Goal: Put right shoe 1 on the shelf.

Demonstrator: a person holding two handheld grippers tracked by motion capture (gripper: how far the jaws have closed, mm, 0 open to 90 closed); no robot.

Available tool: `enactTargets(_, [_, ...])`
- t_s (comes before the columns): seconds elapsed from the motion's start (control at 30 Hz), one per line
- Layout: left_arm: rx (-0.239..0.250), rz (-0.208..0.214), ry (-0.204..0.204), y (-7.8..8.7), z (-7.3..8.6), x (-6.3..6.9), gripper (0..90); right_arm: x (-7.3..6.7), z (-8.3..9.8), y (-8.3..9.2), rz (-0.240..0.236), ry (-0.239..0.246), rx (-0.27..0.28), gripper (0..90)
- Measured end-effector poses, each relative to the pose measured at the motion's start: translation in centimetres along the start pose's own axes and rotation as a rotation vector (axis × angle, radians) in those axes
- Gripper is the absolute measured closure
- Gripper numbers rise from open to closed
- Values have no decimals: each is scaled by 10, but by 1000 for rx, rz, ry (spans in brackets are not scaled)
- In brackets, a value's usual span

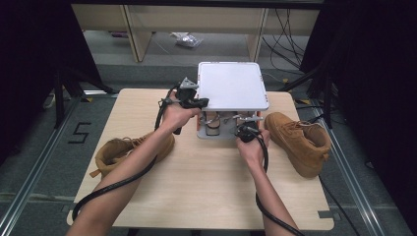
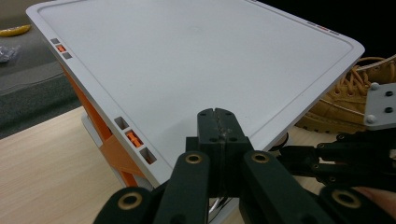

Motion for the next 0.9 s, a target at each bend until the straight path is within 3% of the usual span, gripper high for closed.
enactTargets(0.17, [7,2,1,0,0,0,900,1,3,17,-32,13,11,646])
enactTargets(0.27, [9,0,-1,0,1,0,900,2,6,24,-42,-17,21,614])
enactTargets(0.4, [1,-9,-9,0,0,2,896,11,16,36,-49,-6,34,562])
enactTargets(0.47, [-2,-17,-8,0,-1,2,889,11,21,39,-75,-39,55,546])
enactTargets(0.57, [-3,-8,-3,3,-1,1,821,16,29,49,-74,-47,62,522])
enactTargets(0.67, [20,-10,-7,12,-3,4,780,20,35,55,-95,-64,88,513])
enactTargets(0.9, [2,-50,-24,43,2,-5,689,29,48,70,-100,-83,91,503])
Point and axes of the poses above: each handheld gripper's, and its own axes: y roughly backward along the jaws, z roughly out of its underside, x roughly to its right, the point moved 3 cm from there along -y, roughly forward along the jaws, and after that the axes turned 6 degrees about z, right-handed, at the moved point
